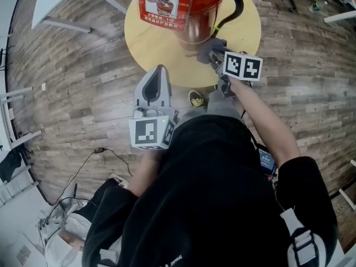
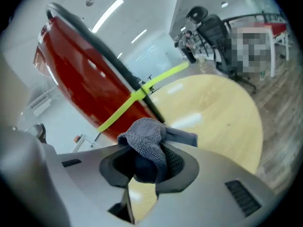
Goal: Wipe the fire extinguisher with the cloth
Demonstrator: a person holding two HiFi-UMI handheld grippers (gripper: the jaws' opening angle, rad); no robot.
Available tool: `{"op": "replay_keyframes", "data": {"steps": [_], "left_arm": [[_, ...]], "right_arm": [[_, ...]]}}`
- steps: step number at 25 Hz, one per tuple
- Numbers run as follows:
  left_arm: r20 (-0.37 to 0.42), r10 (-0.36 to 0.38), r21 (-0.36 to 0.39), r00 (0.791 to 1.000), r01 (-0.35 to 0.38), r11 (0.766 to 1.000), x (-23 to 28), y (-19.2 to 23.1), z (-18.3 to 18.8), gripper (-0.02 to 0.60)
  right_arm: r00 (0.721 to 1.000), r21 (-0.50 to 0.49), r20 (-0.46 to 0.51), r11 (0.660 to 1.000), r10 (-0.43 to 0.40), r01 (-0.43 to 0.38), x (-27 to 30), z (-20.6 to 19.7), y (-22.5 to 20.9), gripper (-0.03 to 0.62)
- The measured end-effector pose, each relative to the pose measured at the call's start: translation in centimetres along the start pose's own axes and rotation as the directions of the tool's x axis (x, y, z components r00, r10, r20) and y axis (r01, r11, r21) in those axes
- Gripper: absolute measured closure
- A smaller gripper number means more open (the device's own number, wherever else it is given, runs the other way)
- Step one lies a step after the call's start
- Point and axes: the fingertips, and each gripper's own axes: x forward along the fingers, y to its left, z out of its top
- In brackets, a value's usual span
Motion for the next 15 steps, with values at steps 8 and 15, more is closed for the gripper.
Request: {"op": "replay_keyframes", "data": {"steps": [8,15], "left_arm": [[0.012,-0.026,0.015,1.0,0.026,1.0,0.8,-0.8,0.6,0.566],[0.04,-0.047,0.022,0.998,0.046,0.999,1.9,-1.5,1.9,0.566]], "right_arm": [[0.95,-0.628,0.235,0.778,0.207,-0.015,-9.4,12.1,7.4,0.488],[0.854,-0.801,0.339,0.597,0.395,0.042,-18.6,17.7,16.1,0.488]]}}
